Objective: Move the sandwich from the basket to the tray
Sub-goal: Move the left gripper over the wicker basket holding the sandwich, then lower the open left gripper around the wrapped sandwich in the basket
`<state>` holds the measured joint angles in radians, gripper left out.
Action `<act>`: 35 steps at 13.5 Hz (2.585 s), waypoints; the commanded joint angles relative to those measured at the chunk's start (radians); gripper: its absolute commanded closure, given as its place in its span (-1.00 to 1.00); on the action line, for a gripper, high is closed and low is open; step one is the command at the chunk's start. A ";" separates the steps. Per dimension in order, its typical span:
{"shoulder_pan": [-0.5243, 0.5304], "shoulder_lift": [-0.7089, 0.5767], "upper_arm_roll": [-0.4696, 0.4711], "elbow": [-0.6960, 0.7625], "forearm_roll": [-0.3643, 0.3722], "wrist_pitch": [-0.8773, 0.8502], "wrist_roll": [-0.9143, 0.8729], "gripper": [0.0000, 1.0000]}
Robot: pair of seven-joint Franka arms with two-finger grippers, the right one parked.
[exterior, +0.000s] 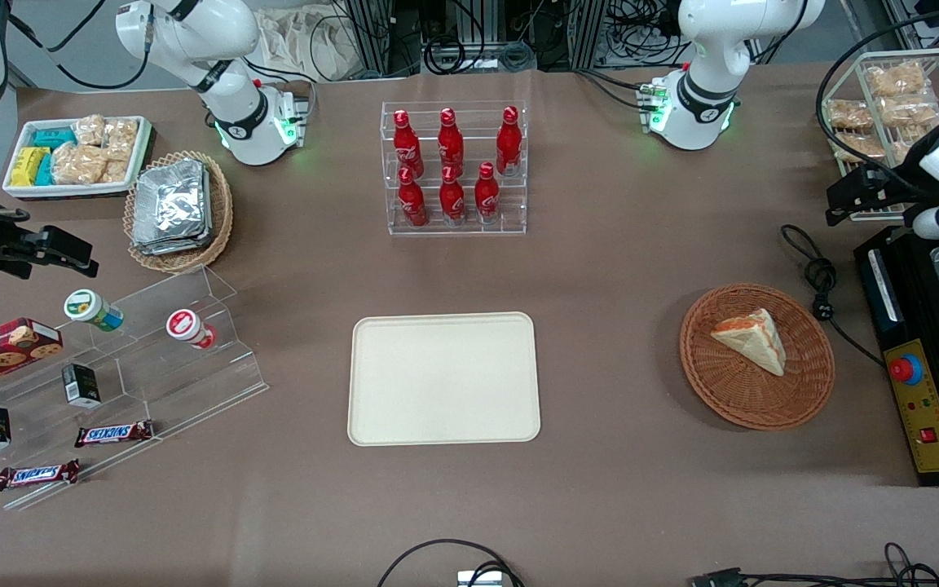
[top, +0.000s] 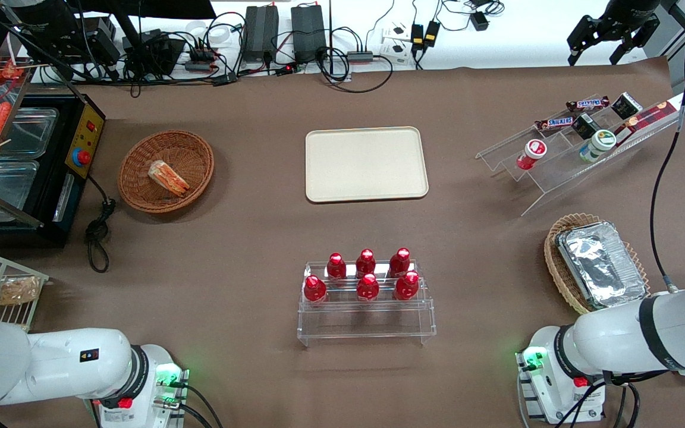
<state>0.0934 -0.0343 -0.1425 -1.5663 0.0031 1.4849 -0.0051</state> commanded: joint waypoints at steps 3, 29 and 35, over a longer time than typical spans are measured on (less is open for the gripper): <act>0.005 0.017 0.004 0.029 0.001 -0.020 -0.001 -1.00; 0.077 0.059 0.009 -0.662 0.017 0.758 -0.716 -1.00; 0.077 0.145 0.011 -0.690 0.017 0.905 -0.814 -1.00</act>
<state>0.1654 0.0801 -0.1277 -2.2525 0.0080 2.3429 -0.7785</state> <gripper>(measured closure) 0.000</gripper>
